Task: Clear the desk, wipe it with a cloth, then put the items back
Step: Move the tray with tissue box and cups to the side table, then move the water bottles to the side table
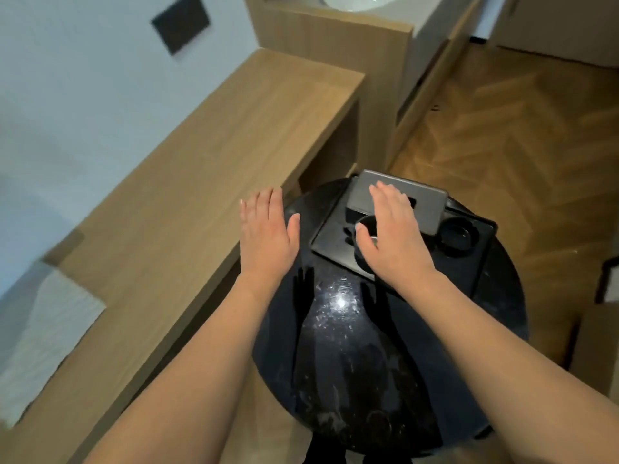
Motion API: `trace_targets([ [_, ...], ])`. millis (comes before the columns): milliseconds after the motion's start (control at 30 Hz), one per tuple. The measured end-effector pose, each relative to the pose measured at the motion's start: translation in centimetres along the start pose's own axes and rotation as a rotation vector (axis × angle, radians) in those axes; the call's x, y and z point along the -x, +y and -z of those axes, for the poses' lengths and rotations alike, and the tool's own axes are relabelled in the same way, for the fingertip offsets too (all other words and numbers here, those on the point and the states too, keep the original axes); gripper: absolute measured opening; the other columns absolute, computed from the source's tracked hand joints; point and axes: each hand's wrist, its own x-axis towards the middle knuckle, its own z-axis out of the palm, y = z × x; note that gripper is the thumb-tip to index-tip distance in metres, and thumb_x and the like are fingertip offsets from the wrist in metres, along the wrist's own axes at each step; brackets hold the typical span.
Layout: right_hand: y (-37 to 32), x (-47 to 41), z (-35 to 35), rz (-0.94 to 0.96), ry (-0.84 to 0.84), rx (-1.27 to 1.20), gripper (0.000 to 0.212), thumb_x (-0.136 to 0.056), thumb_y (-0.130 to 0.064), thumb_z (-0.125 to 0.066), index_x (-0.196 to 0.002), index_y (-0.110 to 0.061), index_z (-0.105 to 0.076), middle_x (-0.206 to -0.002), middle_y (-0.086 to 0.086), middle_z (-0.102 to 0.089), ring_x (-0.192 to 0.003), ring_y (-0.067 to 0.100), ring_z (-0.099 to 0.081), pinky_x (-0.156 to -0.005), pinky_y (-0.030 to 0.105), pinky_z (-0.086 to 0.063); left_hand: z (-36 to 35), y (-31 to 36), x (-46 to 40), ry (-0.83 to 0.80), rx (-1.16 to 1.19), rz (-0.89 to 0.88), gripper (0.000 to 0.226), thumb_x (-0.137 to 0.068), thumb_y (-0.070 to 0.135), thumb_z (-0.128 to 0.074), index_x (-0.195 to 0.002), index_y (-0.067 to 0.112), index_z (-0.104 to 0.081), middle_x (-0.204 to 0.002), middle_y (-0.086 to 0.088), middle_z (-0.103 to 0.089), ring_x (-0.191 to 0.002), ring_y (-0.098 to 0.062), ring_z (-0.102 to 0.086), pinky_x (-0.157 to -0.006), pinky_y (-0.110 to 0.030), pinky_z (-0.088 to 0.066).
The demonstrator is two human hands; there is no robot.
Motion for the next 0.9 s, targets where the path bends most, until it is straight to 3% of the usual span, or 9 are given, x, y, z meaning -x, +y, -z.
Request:
trace_targets([
  [167, -5.7, 0.4, -0.5, 0.196, -0.118, 0.012, 0.063, -0.101, -0.03, -0.047, -0.154, -0.002, -0.026, -0.161, 0.015, -0.024, -0.151, 0.027, -0.015, -0.125, 0.043, -0.009, 5.7, -4.7, 5.4, 0.064, -0.056, 0.189, 0.052, -0.102, 0.032, -0.05, -0.144, 0.002, -0.046, -0.146, -0.019, -0.048, -0.142, -0.038, -0.036, -0.124, -0.055, -0.016],
  [300, -11.9, 1.6, -1.7, 0.343, -0.2, 0.0, 0.064, -0.102, -0.033, -0.043, -0.155, -0.004, -0.022, -0.162, 0.012, -0.021, -0.152, 0.024, -0.012, -0.125, 0.041, -0.008, 10.7, -8.6, 10.6, 0.095, -0.131, 0.381, 0.055, -0.105, 0.039, -0.043, -0.151, 0.009, -0.038, -0.155, -0.012, -0.04, -0.149, -0.03, -0.028, -0.127, -0.047, -0.008],
  [467, -21.2, 4.2, -4.4, 0.537, -0.269, -0.036, 0.069, -0.101, -0.033, -0.046, -0.157, -0.007, -0.015, -0.163, 0.011, -0.02, -0.151, 0.024, -0.015, -0.125, 0.039, -0.012, 16.4, -14.1, 18.9, 0.167, -0.203, 0.586, 0.052, -0.104, 0.035, -0.046, -0.147, 0.006, -0.041, -0.15, -0.013, -0.042, -0.144, -0.031, -0.033, -0.125, -0.05, -0.017],
  [700, -35.4, 11.8, -8.2, 0.813, -0.403, -0.117, 0.067, -0.102, -0.031, -0.044, -0.157, -0.01, -0.014, -0.164, 0.007, -0.014, -0.152, 0.022, -0.008, -0.125, 0.037, -0.007, 23.2, -21.7, 33.5, 0.273, -0.28, 0.851, 0.05, -0.102, 0.031, -0.046, -0.142, 0.002, -0.045, -0.143, -0.016, -0.047, -0.136, -0.035, -0.04, -0.123, -0.053, -0.02],
  [900, -46.8, 20.6, -11.2, 1.003, -0.461, -0.148, 0.063, -0.101, -0.028, -0.045, -0.155, -0.006, -0.02, -0.162, 0.011, -0.021, -0.151, 0.023, -0.013, -0.125, 0.041, -0.012, 28.5, -26.7, 45.9, 0.356, -0.277, 1.053, 0.045, -0.103, 0.026, -0.045, -0.143, 0.004, -0.046, -0.148, -0.015, -0.044, -0.142, -0.033, -0.034, -0.125, -0.049, -0.013],
])
